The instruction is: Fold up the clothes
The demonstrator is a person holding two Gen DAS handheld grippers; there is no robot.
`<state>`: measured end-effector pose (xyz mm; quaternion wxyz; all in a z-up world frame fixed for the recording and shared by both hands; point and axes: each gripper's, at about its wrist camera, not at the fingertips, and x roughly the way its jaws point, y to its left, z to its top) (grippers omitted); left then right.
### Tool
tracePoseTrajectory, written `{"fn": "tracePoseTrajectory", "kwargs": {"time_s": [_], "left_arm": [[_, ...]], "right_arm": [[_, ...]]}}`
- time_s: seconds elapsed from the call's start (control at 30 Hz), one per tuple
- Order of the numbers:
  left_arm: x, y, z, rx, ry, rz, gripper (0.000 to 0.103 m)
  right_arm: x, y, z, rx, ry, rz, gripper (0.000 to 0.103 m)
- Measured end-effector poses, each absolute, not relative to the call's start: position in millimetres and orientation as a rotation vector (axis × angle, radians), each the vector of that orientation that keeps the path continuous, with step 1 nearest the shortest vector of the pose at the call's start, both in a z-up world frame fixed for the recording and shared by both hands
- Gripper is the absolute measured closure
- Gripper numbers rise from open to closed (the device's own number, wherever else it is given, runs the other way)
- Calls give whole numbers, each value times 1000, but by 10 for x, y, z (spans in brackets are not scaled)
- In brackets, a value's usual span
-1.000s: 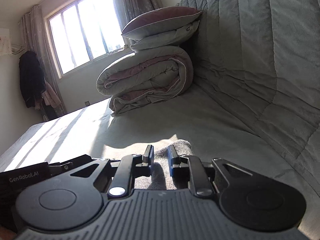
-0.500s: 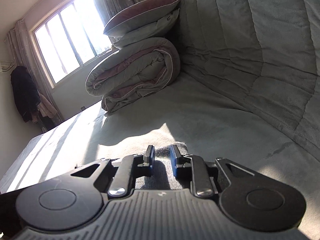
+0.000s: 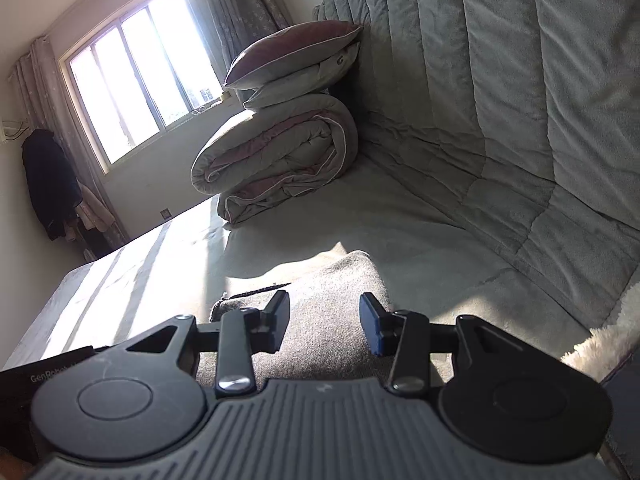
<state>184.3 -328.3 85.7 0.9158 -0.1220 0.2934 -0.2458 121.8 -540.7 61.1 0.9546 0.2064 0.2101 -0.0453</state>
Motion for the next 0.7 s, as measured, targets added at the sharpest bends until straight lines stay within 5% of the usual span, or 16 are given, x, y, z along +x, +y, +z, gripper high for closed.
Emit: {"fn": "tracePoseTrajectory", "kwargs": {"time_s": [0.47, 0.7], "left_arm": [[1080, -2910, 1304, -184, 651, -509, 43], [754, -2777, 1418, -95, 695, -470, 19]], "right_arm": [[624, -4842, 1081, 390, 437, -146, 59], [317, -4480, 1046, 417, 488, -235, 44]]}}
